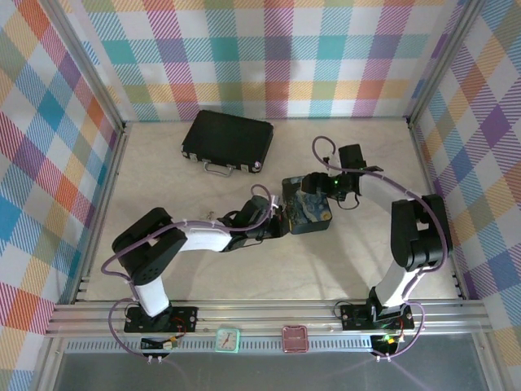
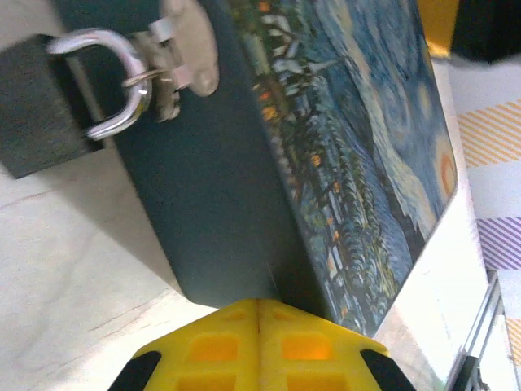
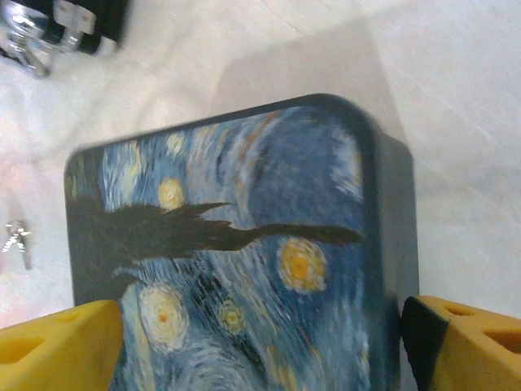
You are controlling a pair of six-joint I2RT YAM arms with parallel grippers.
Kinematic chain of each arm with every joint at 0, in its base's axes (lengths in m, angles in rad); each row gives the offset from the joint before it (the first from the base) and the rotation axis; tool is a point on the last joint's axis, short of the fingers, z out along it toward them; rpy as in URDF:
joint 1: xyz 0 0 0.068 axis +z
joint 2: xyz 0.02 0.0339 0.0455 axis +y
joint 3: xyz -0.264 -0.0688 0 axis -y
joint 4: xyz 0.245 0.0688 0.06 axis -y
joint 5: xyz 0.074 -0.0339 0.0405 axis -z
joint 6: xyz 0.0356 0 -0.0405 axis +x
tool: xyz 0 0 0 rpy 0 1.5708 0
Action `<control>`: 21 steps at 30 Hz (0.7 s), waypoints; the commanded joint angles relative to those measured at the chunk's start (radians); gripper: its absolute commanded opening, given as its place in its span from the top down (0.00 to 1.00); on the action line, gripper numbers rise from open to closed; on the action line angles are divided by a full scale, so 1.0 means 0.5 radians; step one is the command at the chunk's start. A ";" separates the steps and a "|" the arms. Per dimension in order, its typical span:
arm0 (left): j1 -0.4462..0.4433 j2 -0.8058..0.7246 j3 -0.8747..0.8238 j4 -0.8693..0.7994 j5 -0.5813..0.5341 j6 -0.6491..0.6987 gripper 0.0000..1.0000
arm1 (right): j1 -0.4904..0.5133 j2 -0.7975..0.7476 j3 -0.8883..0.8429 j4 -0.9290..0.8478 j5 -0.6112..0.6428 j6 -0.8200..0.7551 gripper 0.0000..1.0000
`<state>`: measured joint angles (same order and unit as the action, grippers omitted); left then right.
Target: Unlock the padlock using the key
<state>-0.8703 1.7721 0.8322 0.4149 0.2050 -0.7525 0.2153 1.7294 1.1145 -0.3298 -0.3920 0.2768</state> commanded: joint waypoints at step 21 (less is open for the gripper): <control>0.139 -0.773 -0.178 -0.653 -0.717 0.197 0.20 | 0.131 -0.511 -0.045 -0.382 0.734 0.128 0.01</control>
<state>-0.8680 1.4067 0.7597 0.2115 -0.0608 -0.7231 0.2825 1.5112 1.1927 -0.4572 -0.1127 0.2924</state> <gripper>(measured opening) 0.800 0.991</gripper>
